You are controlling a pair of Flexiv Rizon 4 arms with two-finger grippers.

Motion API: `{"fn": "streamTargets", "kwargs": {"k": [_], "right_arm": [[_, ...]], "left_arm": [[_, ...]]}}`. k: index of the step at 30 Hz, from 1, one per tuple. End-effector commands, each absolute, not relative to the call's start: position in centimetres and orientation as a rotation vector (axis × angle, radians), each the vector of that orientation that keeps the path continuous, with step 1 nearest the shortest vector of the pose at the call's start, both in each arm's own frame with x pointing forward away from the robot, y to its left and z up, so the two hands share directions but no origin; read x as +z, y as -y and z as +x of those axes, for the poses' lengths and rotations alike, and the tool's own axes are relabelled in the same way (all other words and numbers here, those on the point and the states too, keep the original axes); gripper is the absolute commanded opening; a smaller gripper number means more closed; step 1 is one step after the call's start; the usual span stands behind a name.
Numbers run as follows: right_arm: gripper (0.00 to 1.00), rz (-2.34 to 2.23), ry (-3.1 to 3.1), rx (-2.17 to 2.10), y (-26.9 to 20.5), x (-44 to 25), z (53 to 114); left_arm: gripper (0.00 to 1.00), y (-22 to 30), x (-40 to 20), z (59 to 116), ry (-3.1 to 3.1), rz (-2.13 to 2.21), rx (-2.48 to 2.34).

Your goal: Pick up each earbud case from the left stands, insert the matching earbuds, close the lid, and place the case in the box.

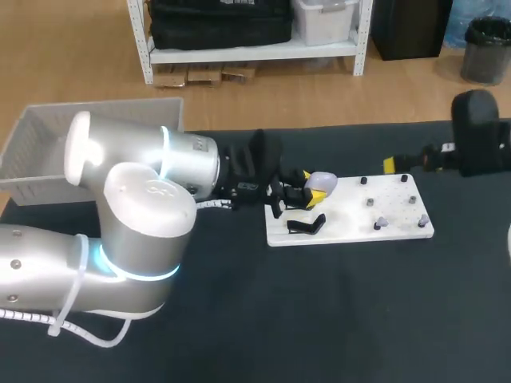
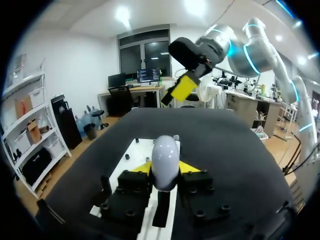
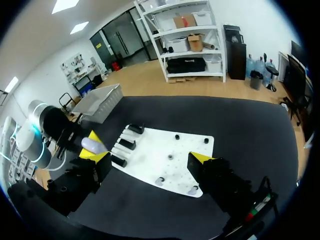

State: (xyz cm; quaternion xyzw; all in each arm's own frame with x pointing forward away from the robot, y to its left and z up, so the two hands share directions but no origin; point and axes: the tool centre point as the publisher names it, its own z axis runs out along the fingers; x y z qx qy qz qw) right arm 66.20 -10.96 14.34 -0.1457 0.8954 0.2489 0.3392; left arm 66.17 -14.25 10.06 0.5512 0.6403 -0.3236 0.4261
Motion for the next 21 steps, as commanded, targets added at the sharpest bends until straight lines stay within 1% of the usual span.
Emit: {"fn": "streamTargets", "kwargs": {"k": [1,7,21], "right_arm": [[1.00,-0.390,-2.354,0.594,9.6,14.2,65.1],[1.00,-0.444,-2.370,0.616,7.8,13.6,64.5],[1.00,-0.534,-2.422,0.682,5.8,12.8,65.0]], "left_arm": [[0.00,14.6,9.7,67.3,-1.592,1.383,-0.820],[0.00,15.4,10.1,67.5,-1.575,1.410,-0.812],[0.00,16.5,10.4,67.3,-1.533,1.449,-0.788]]}}
